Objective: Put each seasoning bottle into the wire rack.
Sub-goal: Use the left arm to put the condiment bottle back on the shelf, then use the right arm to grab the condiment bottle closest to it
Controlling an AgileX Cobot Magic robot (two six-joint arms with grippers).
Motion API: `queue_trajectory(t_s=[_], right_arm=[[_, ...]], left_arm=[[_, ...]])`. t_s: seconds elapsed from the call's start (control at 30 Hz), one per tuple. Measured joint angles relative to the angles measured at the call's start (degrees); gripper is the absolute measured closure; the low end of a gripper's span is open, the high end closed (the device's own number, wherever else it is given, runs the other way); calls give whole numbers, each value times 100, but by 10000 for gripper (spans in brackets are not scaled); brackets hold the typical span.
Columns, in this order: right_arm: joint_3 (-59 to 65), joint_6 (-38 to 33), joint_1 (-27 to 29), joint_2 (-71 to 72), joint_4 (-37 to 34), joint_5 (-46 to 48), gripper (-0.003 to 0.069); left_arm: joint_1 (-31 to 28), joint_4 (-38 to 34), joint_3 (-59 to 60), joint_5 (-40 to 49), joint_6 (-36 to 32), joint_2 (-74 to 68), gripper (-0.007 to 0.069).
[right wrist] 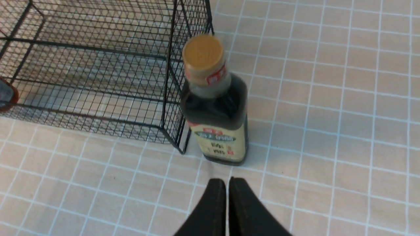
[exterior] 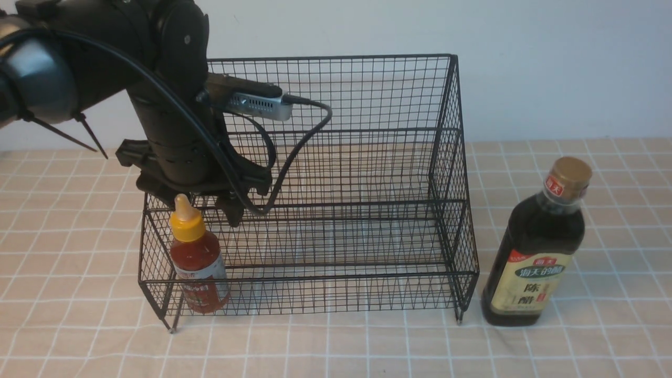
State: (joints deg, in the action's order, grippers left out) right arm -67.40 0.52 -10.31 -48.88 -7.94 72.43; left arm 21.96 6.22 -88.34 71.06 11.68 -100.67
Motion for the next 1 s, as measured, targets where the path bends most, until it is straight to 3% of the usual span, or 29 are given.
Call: queue_trajectory(t_s=[0.2,0.3,0.47,0.63,1.0], right_arm=[[-1000,-52,0,-1192,-191,32,412],[-1167,-305,0,-1752,-489,32,246],[-1180,-478,0,-2369,-507,32,87],[-1180,-571,0,-2790,-485,7,50],[-1180,-708,0,-3359,-642,-29,78]], left_arm=[[0,4,-372,-1,-7,602,202],[0,69,-437,3,-67,1282,340],[0,144,-321,50,-169,2297,569],[0,162,570,89,-174,3803,631],[0,828,2381,210,313,5559,631]])
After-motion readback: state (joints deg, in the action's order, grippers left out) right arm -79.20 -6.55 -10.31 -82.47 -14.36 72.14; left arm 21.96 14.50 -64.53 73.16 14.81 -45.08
